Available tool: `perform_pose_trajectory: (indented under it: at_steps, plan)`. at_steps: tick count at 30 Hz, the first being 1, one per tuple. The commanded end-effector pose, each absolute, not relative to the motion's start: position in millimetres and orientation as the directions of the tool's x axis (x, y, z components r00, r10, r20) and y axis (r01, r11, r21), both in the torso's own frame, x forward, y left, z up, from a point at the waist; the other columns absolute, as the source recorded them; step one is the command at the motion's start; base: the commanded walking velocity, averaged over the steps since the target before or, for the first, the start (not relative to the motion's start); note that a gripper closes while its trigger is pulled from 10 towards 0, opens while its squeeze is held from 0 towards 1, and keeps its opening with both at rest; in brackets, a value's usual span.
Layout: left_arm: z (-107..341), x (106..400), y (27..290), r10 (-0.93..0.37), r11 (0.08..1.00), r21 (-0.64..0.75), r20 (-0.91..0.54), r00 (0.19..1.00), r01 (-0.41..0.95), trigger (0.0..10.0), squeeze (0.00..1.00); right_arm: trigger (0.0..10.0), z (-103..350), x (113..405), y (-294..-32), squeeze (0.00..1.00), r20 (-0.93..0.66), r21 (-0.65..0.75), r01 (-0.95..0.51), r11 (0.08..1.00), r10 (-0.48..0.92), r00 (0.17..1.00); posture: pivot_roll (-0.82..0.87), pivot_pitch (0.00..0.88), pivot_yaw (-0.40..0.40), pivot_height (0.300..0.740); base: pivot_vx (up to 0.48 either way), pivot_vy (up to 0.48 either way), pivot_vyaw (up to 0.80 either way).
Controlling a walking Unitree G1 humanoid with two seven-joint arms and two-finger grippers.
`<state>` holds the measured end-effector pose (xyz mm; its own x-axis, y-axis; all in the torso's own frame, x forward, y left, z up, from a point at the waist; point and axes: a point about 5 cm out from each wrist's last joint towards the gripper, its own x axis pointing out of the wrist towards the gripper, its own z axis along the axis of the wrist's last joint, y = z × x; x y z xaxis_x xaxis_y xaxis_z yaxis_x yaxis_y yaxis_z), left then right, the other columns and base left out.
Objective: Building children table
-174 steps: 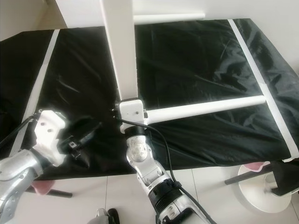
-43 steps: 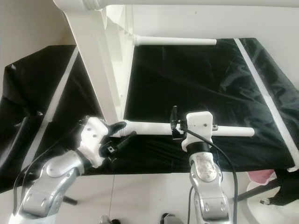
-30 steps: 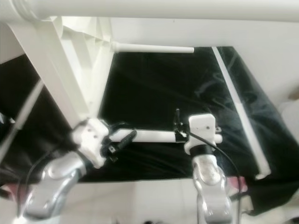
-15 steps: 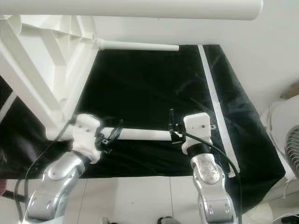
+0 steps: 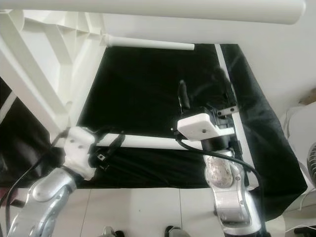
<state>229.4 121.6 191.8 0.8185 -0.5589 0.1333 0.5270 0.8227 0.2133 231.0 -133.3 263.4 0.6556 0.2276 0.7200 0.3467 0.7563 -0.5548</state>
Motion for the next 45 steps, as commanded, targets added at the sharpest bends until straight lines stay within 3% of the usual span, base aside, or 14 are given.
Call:
perform_pose_trajectory:
  at_steps: [1,3,7,8,16,21,23,24,31,33,37,40,45]
  plan:
    - [192.9,223.5,122.6,-0.609,0.787,0.223,0.135,0.781,0.575,10.0,0.00,10.0,275.5,222.1,-131.2,0.00,0.781,-0.553,0.430,0.714,0.264,0.566,-0.03,0.197,0.029,0.740,0.000,0.000,0.00]
    - [194.5,223.5,125.8,-0.607,0.789,0.226,0.142,0.782,0.571,10.0,0.00,10.0,289.3,218.7,-131.6,0.00,0.827,-0.528,0.504,0.683,0.279,0.488,-0.03,0.195,0.038,0.740,0.000,0.000,0.00]
    - [196.5,224.0,127.5,-0.601,0.795,0.217,0.157,0.784,0.566,10.0,0.00,10.0,297.1,216.7,-132.5,0.00,0.849,-0.508,0.540,0.671,0.284,0.446,-0.03,0.195,0.038,0.740,0.000,0.000,0.00]
    - [199.1,224.5,129.1,-0.612,0.789,0.202,0.173,0.771,0.581,10.0,0.00,10.0,308.6,212.5,-127.8,0.00,0.876,-0.481,0.608,0.631,0.349,0.332,-0.03,0.190,0.081,0.740,0.000,0.000,0.00]
    - [200.5,228.4,130.2,-0.668,0.742,0.215,0.160,0.727,0.635,10.0,0.00,10.0,306.6,217.4,-120.9,0.00,0.855,-0.492,0.640,0.591,0.465,0.229,-0.04,0.186,0.117,0.740,0.000,0.000,0.00]
    - [200.6,234.4,131.5,-0.651,0.757,0.222,0.171,0.740,0.615,10.0,0.00,10.0,294.7,224.0,-124.2,0.00,0.860,-0.511,0.545,0.665,0.389,0.332,-0.04,0.176,0.101,0.740,0.000,0.000,0.00]
    - [200.5,237.5,131.5,-0.631,0.774,0.217,0.182,0.754,0.595,10.0,0.00,10.0,283.7,228.0,-125.6,0.00,0.851,-0.503,0.470,0.726,0.320,0.417,-0.04,0.176,0.093,0.740,0.000,0.000,0.00]
    - [198.6,239.4,130.6,-0.608,0.792,0.206,0.185,0.772,0.575,10.0,0.00,10.0,269.6,231.4,-125.2,0.00,0.818,-0.489,0.389,0.781,0.256,0.515,-0.04,0.176,0.083,0.740,0.000,0.000,0.00]
    - [194.6,242.8,130.5,-0.556,0.829,0.192,0.180,0.811,0.526,10.0,0.00,10.0,245.3,238.0,-126.6,0.00,0.729,-0.411,0.253,0.876,0.148,0.668,-0.04,0.174,0.057,0.740,0.000,0.000,0.00]
    - [190.9,248.4,133.2,-0.481,0.875,0.165,0.176,0.859,0.456,10.0,0.00,10.0,223.8,244.8,-129.9,0.00,0.612,-0.336,0.167,0.927,0.080,0.787,-0.04,0.169,0.045,0.740,0.000,0.000,0.00]
    - [188.9,251.5,134.9,-0.441,0.895,0.150,0.168,0.882,0.419,10.0,0.00,10.0,214.7,247.4,-131.9,0.00,0.558,-0.299,0.139,0.944,0.054,0.828,-0.04,0.168,0.043,0.740,0.000,0.000,0.00]
    - [182.6,257.6,138.2,-0.344,0.938,0.103,0.159,0.925,0.331,10.0,0.00,10.0,186.3,253.9,-135.7,0.00,0.356,-0.191,0.043,0.981,0.028,0.934,-0.04,0.165,0.027,0.740,0.000,0.000,0.00]
    - [170.5,262.9,143.1,-0.270,0.962,0.056,0.086,0.959,0.266,10.0,0.00,10.0,175.6,252.9,-134.4,0.00,0.277,-0.164,0.003,0.986,0.043,0.960,-0.05,0.165,0.026,0.740,0.000,0.000,0.00]
